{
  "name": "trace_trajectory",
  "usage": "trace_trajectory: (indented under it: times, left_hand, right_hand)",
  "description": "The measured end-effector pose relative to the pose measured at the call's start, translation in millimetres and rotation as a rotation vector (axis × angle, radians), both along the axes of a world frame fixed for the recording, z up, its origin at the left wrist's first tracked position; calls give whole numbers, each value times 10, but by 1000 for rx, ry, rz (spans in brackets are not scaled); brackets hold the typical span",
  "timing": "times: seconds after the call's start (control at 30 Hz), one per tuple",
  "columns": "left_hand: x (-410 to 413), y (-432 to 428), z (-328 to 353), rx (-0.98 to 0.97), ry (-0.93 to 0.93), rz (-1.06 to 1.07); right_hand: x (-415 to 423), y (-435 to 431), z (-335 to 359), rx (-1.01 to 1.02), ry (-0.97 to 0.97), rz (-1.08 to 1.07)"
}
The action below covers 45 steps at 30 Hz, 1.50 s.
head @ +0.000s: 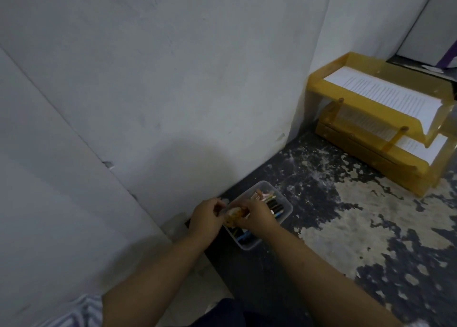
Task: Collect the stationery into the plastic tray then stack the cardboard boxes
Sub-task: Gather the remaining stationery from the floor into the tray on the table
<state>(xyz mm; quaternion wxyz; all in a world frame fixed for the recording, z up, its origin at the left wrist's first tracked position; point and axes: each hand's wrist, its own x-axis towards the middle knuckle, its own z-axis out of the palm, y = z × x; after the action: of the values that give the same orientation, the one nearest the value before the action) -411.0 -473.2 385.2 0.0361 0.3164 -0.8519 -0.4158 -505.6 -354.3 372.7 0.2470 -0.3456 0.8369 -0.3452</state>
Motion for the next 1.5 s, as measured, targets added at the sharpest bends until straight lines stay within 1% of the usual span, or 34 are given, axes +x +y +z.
trace_trajectory:
  times: [0.13,0.2,0.4,0.5,0.57,0.7,0.77,0.9,1.03,1.1,1.2,1.37,1.5]
  left_hand:
    - [49,35,43,-156,-31,-133]
    - [51,42,69,-219,-45,-178]
    - [45,67,88,-296,-153,-182]
    - [31,75,83,-366,-186,-219]
    - [21,85,73,-420,-191,-243]
    - [-2,108,25,-533,-220,-280]
    - [-9,108,2,-564,-241,-303]
    - [-62,87,-46,-576,-283,-328]
    - [-116,91,-79,-614,-240,-294]
    - [-111,99,-104,-584,-196,-260]
    - [-96,106,-123,-518,-168,-244]
    - [-135,141,-134,-496,-197,-234]
    - [-171,148,-96,-481,-223,-248]
  right_hand:
    - [-6,60,-49,-14,39,-77]
    - [-22,89,-57,11,51,-61]
    - [7,87,-87,23,70,-20]
    - [-5,93,-111,54,140,-69]
    - [-5,112,-112,40,165,-87]
    - [15,167,-126,0,247,-30]
    - [7,179,-139,31,289,-26]
    - [-24,171,-159,87,295,-58]
    - [-33,168,-169,125,308,-57]
    - [-24,185,-189,104,336,-48]
    - [-4,193,-211,83,324,-38]
    - [-9,139,-229,98,320,-37]
    - [-43,120,-192,145,354,53]
